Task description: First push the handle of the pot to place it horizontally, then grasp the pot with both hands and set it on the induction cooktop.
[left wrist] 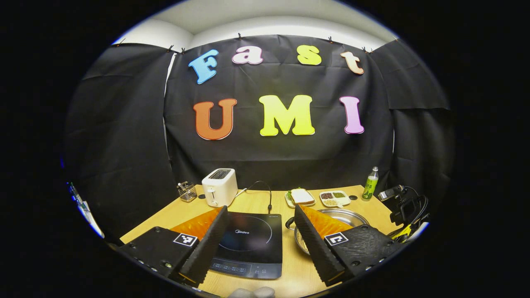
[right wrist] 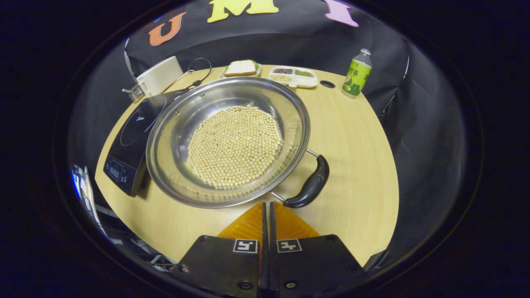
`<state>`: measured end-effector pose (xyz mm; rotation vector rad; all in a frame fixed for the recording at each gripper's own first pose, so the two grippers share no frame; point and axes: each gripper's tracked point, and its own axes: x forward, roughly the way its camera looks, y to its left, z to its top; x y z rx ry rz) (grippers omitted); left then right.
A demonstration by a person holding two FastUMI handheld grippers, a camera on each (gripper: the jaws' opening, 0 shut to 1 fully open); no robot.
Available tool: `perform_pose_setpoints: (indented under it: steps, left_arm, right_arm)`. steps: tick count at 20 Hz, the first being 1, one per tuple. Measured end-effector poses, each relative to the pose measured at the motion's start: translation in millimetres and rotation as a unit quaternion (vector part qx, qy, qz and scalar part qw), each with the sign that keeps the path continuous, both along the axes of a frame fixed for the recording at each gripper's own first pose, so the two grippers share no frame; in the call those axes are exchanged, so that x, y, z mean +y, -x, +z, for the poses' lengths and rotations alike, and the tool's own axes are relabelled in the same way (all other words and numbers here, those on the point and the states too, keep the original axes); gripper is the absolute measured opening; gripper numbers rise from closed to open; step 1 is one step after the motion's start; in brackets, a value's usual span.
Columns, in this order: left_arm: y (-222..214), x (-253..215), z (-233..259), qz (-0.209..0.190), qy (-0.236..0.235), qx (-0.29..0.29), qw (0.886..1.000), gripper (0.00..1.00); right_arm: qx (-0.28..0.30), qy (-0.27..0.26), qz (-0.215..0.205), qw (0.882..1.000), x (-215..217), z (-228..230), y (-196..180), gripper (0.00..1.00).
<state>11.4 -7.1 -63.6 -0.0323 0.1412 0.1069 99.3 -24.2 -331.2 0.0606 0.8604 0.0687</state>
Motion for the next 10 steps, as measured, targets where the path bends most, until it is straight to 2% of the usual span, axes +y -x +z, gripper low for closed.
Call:
perform_pose_setpoints:
  steps: [4,5,6,7,10]
  left_arm:
    - [-1,-8,-1,0.009,-0.004,0.004,1.000,0.95]
    - [-1,-10,-3,0.012,-0.003,0.007,1.000,0.96]
    - [0,-12,-3,0.015,-0.002,0.006,1.000,0.96]
    - [0,-14,-3,0.019,-0.003,0.009,1.000,0.95]
    - [3,-17,-6,0.036,0.001,0.014,0.999,0.96]
  right_arm:
    - [-0.008,0.006,0.016,1.000,-11,2,-9,0.00]
    - [-0.011,0.010,0.019,1.000,-15,2,-12,0.04]
    - [-0.014,0.013,0.023,1.000,-18,3,-16,0.01]
    - [-0.015,0.015,0.027,0.999,-21,3,-20,0.04]
    - [-0.019,0.020,0.039,0.999,-29,4,-28,0.00]
